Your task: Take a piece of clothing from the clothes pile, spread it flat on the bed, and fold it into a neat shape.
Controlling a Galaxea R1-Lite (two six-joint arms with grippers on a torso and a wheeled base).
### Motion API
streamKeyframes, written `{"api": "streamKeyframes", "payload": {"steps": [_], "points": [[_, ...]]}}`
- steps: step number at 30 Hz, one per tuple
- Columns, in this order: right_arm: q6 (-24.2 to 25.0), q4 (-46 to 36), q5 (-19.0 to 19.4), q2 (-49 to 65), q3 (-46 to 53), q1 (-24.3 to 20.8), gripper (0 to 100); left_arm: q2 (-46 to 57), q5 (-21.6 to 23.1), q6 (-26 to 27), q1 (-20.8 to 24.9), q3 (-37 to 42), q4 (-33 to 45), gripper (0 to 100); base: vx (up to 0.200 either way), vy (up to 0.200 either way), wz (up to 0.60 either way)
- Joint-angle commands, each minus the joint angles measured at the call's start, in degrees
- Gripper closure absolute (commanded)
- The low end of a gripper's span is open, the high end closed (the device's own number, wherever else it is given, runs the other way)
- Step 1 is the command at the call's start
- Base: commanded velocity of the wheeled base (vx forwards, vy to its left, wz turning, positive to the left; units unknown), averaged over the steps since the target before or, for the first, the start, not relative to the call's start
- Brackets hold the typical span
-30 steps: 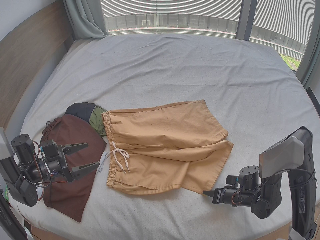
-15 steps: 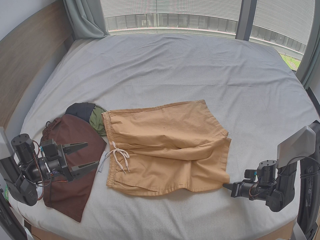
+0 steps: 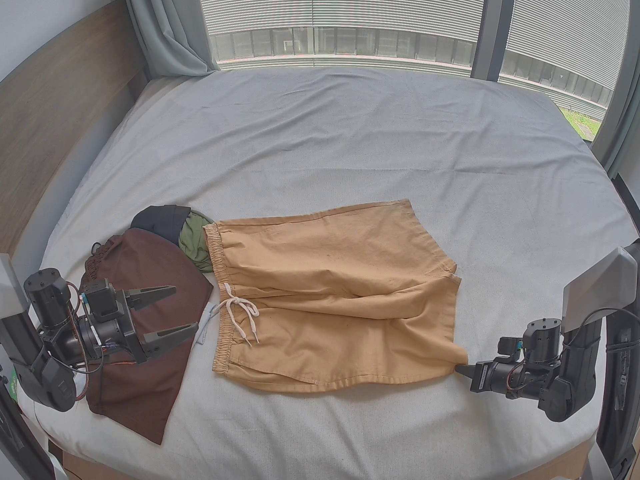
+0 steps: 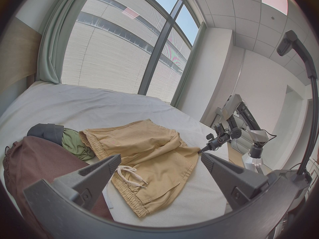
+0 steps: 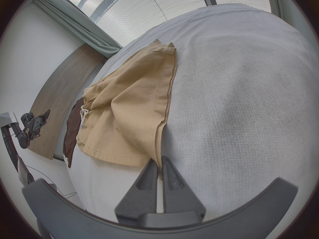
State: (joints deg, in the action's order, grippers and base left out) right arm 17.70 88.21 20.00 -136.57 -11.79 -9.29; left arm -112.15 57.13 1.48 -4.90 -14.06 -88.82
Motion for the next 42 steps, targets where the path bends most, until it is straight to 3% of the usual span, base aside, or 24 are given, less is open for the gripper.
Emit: {"api": "streamKeyframes", "payload": {"steps": [1,2,5,11,14,37,42], "points": [[0.1,0.0,0.0,0.1,0.1,-0.2,100,-0.3,0.0,0.0,0.1,0.1,0.0,0,0.0,0.0,0.0],[0.1,0.0,0.0,0.1,0.1,-0.2,0,-0.3,0.0,0.0,0.1,0.1,0.0,0,0.0,0.0,0.0],[-0.3,0.0,0.8,0.2,-0.2,-0.4,0,-0.3,0.0,0.1,0.2,0.3,0.0,0,0.0,0.0,0.0],[-3.5,0.0,7.9,3.0,2.3,-0.1,0,-0.3,0.0,0.0,0.2,0.3,0.0,0,0.0,0.0,0.0],[-5.3,0.0,9.5,3.1,2.5,0.2,0,-0.4,-0.1,0.0,0.4,0.5,0.0,0,0.0,0.0,0.0],[-6.7,0.1,9.5,3.0,1.8,-0.1,0,-12.5,0.5,-1.2,-0.1,4.7,0.0,0,0.0,0.0,0.0],[-6.7,0.1,9.5,2.6,1.4,0.0,0,-15.5,0.5,-5.7,0.1,4.0,0.0,0,0.0,0.0,0.0]]}}
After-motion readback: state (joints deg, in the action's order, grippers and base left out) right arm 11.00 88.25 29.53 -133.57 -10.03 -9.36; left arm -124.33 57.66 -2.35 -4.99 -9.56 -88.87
